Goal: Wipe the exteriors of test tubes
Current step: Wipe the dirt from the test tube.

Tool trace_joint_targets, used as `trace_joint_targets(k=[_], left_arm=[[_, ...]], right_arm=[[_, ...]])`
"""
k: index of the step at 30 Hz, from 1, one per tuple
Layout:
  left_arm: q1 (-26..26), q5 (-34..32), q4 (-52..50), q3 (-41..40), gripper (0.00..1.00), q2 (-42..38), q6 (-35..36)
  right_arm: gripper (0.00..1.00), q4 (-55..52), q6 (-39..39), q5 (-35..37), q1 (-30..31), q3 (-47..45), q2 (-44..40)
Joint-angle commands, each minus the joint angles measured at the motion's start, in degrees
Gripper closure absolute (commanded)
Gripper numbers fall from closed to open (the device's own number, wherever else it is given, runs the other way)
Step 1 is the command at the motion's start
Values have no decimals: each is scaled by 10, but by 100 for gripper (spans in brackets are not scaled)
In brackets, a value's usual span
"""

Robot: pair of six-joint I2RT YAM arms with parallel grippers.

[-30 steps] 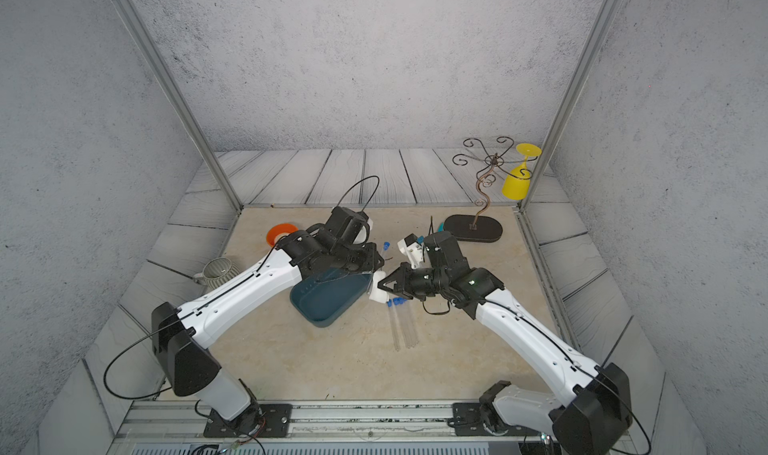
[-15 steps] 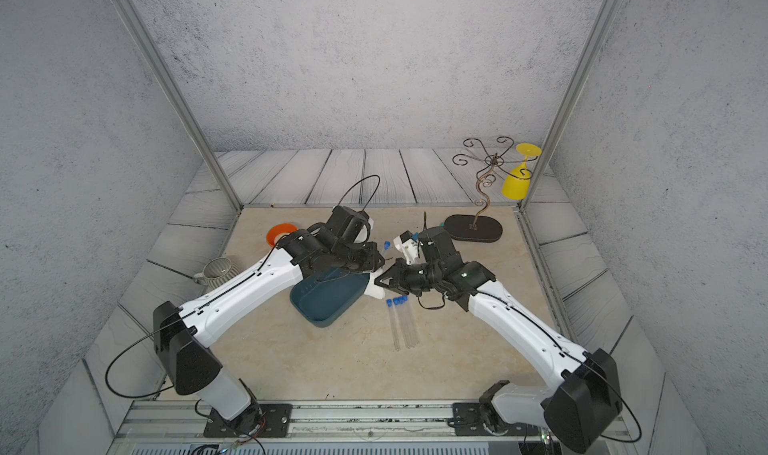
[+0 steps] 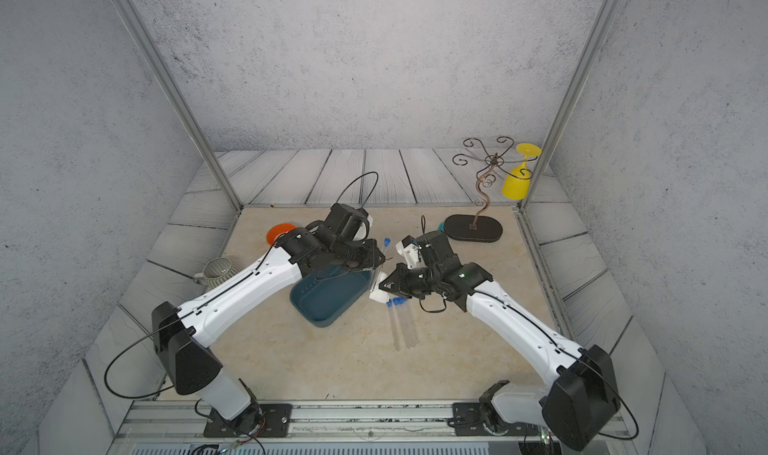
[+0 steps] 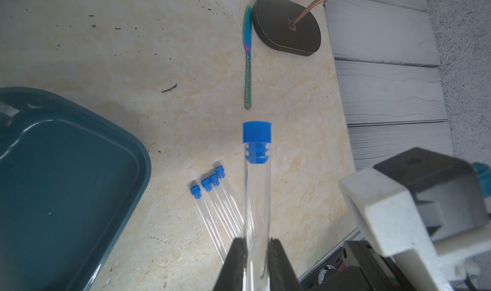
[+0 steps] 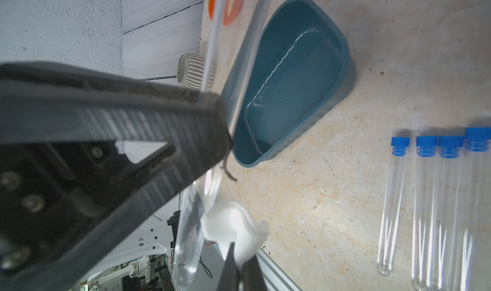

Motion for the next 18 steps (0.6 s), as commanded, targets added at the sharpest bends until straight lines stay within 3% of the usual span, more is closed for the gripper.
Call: trace_joint_targets(k=[1,9,18], left_arm=[[5,6,8,3,91,-5,-7],[4,8,8,-5,91,-12,-8],[4,12,12,-12,91,-21,-10]], right_arm=[[96,-5,-24,14,-18,20,14],[96,-31,-72,-24,-99,83,71],[96,-24,-80,-38,-103,176,150]])
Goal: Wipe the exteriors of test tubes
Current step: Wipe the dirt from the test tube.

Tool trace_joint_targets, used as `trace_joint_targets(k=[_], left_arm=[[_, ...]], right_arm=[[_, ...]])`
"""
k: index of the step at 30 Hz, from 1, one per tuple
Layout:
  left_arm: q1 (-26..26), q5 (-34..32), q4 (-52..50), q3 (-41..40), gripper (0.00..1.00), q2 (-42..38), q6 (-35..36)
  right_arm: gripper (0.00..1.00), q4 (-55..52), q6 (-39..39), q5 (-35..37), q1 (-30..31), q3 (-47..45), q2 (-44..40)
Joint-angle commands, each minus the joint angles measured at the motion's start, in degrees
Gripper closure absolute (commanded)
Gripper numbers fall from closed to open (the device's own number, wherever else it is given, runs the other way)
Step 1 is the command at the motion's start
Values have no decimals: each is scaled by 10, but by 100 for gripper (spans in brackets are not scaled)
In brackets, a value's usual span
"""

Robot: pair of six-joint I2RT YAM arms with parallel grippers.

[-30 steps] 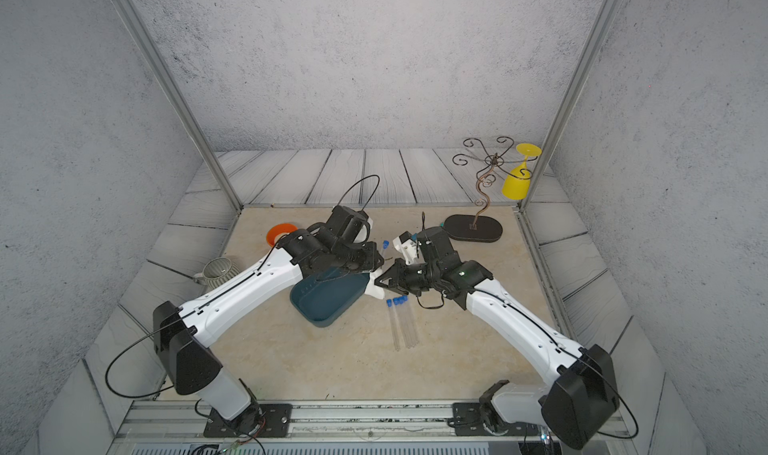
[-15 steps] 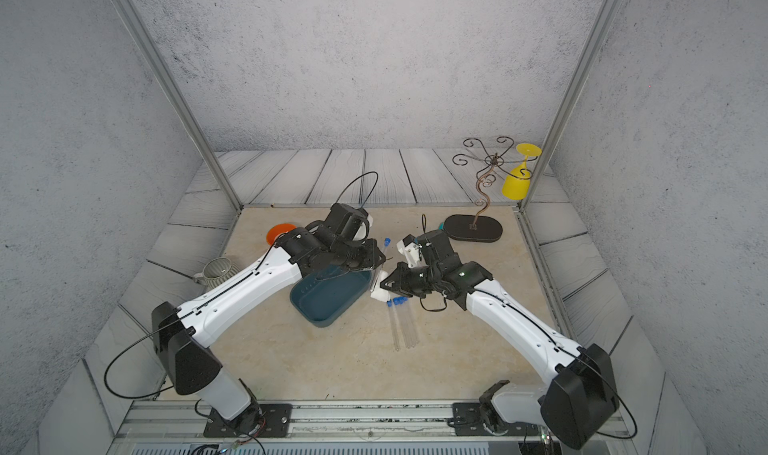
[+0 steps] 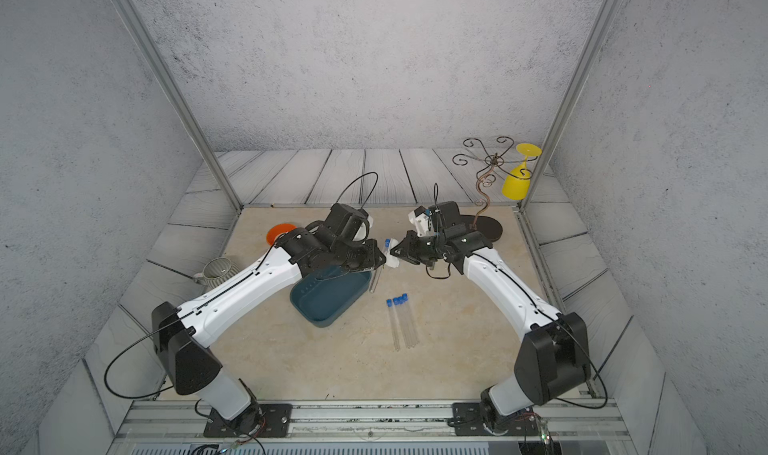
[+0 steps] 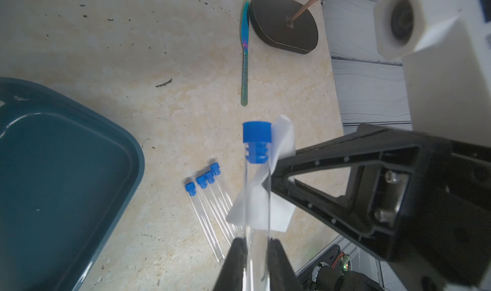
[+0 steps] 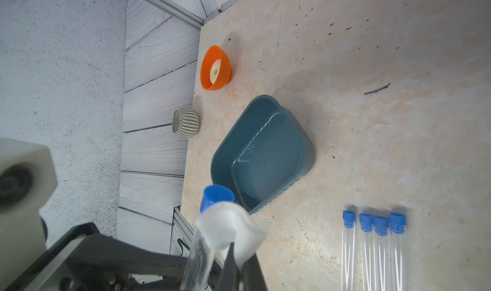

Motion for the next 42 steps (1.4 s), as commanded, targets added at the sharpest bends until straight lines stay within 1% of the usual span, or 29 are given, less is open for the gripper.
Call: trace_joint_targets(k=[1,10,14,19,25,31,35,42], left_arm=[[4,2,10,-8,91,-21,0],[4,1,9,-10,91,-24,4],[5,-1,7,-13,91,-26,8],[5,-3,0,-10,91,-25,20],[5,1,4,-20,91,-26,21],[5,7,6,-24,91,-28,21],[5,6,5,-27,91,-32,19],[5,1,3,-23,91,-35,19]], right_arm=[[96,-4,-10,-17,1,34,22],[96,14,1,-23,2,40,36],[97,-12,-8,-22,2,49,18],[96,-53,-23,-21,2,36,-20],[96,-73,-14,-22,2,42,-50],[96,-50,5,-28,6,77,-24],[96,-45,-5,-26,15,93,5],[96,-63,-34,-10,21,76,13]])
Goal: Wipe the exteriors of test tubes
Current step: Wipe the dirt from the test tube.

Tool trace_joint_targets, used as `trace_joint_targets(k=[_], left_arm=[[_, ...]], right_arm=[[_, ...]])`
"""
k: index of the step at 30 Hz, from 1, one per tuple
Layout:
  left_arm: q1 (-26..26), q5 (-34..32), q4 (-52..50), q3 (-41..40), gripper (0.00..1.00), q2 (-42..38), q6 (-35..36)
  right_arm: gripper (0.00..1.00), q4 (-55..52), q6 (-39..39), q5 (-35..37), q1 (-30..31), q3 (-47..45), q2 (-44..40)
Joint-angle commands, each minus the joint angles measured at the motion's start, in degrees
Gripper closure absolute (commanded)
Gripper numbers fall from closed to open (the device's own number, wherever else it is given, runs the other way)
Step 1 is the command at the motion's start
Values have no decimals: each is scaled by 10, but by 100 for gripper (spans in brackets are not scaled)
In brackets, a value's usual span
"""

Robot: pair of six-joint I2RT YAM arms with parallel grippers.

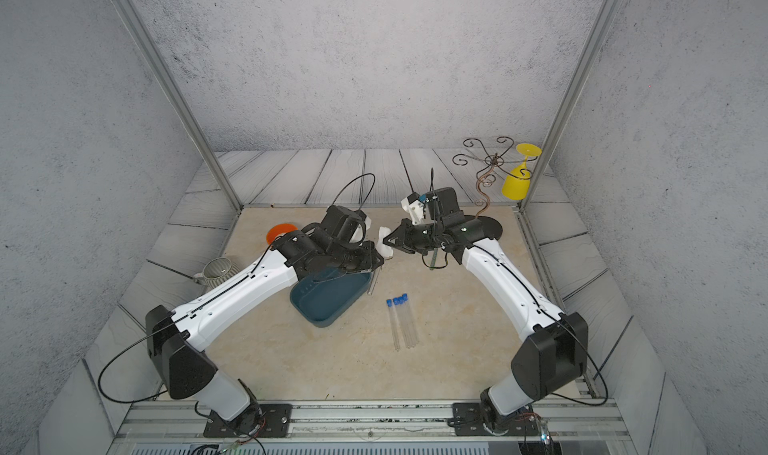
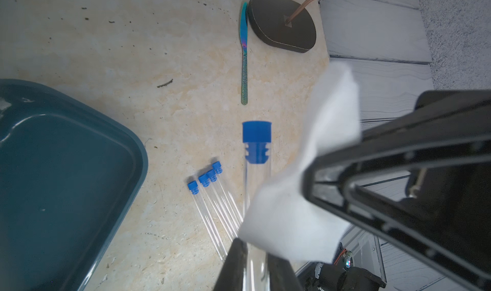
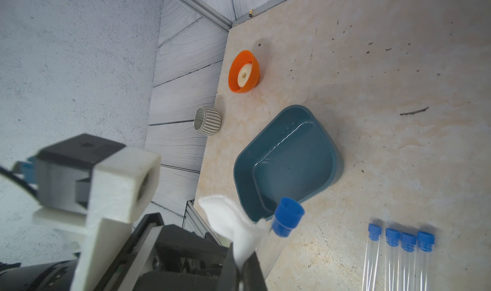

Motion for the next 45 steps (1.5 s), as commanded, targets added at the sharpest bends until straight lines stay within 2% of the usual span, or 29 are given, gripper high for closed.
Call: trace_joint_targets(k=[1,10,16,29,39,45], left_arm=[[2,-3,-5,-1,91,-14,7],[2,-4,-7,6,91,-9,11],[3,-4,-10,9,91,-8,14],[2,-1,-5,-1,91,-11,9],[5,-17,-11,-2,91,-11,15],[46,-22,-9,-27,91,-9,33]], right_arm=[[96,-16,-24,9,3,-12,1],[96,-32,-39,29,4,-71,-35],[96,10,-14,26,3,-117,-45],[96,31,5,9,3,-19,4],[96,-4,13,-2,3,-34,-58],[96,-19,17,5,-20,-64,-91]])
